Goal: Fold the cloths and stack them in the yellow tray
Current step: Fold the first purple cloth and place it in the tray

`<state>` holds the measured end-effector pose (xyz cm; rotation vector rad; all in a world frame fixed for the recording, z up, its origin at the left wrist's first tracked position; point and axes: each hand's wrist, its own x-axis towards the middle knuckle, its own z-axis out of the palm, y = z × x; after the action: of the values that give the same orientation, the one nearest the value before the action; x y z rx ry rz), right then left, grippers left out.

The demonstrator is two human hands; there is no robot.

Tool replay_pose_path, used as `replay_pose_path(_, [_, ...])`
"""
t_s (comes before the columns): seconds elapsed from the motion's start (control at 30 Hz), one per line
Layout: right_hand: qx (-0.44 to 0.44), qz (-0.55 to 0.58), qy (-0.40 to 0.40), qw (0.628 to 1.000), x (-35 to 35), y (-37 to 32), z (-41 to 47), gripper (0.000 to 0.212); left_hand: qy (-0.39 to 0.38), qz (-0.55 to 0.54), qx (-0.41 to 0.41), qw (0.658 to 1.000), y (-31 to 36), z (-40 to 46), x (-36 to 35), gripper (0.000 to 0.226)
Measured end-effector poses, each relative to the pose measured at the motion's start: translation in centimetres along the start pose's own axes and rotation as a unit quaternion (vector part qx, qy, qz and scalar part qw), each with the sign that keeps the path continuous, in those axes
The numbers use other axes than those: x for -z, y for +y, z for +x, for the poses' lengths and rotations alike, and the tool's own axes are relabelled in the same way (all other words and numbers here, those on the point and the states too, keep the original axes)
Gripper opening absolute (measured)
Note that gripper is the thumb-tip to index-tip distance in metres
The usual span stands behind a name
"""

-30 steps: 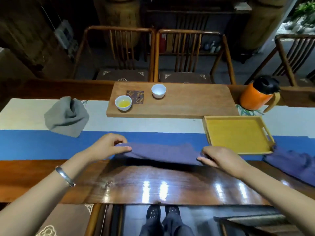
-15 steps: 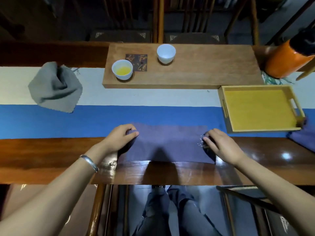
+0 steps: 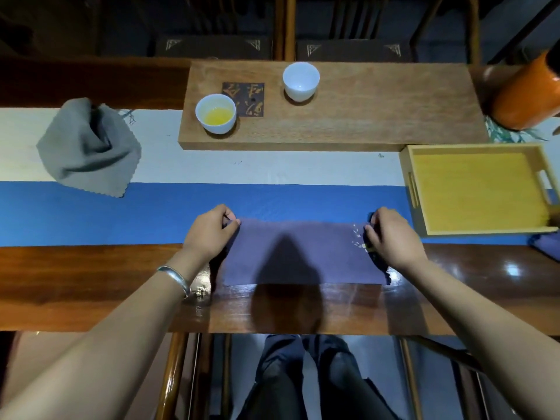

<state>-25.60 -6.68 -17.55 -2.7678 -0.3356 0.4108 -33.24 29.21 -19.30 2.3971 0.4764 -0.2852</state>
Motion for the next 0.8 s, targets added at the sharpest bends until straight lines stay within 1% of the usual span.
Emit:
replay_pose_path(0.07, [0.007,-0.02,0.023,1.0,0.4,0.0,-0.7,0.014,-0.008,-0.013,0.006,1.0,-0.3,-0.3,0.6,0.011])
replay_pose_path(0.13, [0.024,-0.038,0.036,0.998,0.9,0.2,-1.7,0.016,-0.012,-0.008,0.009,1.0,-0.8,-1.0,1.3,0.014])
replay_pose_path(0.2, [0.038,-0.042,0.045,0.997,1.3,0.4,-3.1,0.018,0.008,0.015,0.002,1.0,-1.5,-2.2,1.9,0.018])
replay_pose_path(0.27, [0.058,-0.036,0.046,0.997,1.7,0.8,-4.5,0.017,0.023,0.004,-0.012,1.0,-1.9,-3.9,2.2,0.021])
replay_pose_path(0.33, [0.086,-0.024,0.023,0.996,1.9,1.1,-5.9,0.02,-0.011,-0.022,-0.039,0.999,-1.9,-5.7,2.1,0.021])
replay_pose_path(0.4, [0.118,-0.022,-0.029,0.992,1.8,1.4,-7.3,0.029,-0.077,0.013,-0.092,0.993,-1.9,-7.5,1.8,0.021])
replay_pose_path(0.43, [0.132,-0.034,-0.057,0.989,1.7,1.5,-8.0,0.035,-0.11,0.04,-0.112,0.987,-1.9,-8.3,1.6,0.026])
replay_pose_path(0.5, [0.148,-0.074,-0.098,0.981,1.2,1.8,-8.8,0.042,-0.148,0.063,-0.127,0.979,-2.3,-9.4,0.9,0.034])
replay_pose_path(0.57, [0.14,-0.095,-0.106,0.98,0.6,2.2,-9.2,0.036,-0.136,0.059,-0.126,0.981,-2.6,-9.9,0.3,0.029])
replay_pose_path(0.7, [0.103,-0.051,-0.08,0.99,-0.1,2.3,-9.4,0.021,-0.063,0.081,-0.108,0.989,-2.8,-10.1,-0.2,0.019])
replay_pose_path(0.8, [0.107,-0.034,-0.062,0.992,0.0,2.2,-9.4,0.015,-0.02,0.079,-0.11,0.991,-3.0,-10.2,-0.1,0.01])
